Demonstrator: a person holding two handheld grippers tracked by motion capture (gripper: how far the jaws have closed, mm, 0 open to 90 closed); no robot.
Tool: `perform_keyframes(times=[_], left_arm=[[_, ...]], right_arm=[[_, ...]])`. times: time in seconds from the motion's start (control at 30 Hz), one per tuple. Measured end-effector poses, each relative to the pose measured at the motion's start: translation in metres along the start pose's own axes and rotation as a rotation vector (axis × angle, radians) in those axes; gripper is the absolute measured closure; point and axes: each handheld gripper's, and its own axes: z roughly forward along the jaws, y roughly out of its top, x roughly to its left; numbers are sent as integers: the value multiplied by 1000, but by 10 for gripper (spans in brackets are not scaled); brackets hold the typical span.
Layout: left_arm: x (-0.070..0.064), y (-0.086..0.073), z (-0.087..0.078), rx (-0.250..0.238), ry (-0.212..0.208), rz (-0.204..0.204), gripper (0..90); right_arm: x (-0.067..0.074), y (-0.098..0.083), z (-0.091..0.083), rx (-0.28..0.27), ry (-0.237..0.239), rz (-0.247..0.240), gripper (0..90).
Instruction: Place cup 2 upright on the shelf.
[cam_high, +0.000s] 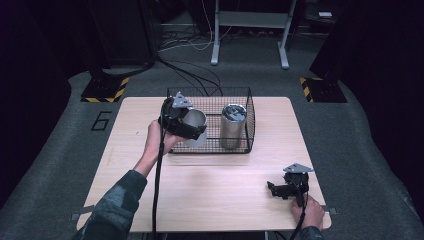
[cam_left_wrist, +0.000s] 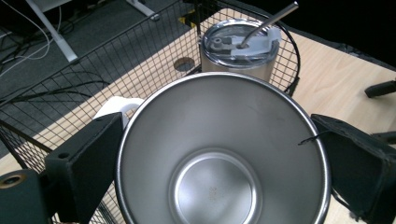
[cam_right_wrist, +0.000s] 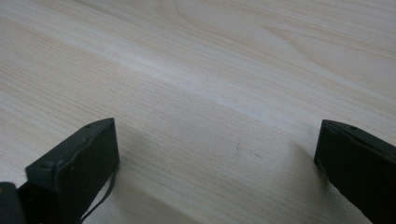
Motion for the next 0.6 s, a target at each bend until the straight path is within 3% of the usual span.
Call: perform_keyframes(times=[0.17,0.4,0.53,0.6], left_arm=[[10,5,5,-16,2,9,65],[25,6,12,0,29,3,65],[33,7,14,-31,42,-32,65],[36,7,16,-27,54,-25,65]], right_arm=[[0,0,0,0,0,0,0],[0,0,0,0,0,0,0],[0,0,0,0,0,0,0],[0,0,0,0,0,0,0]])
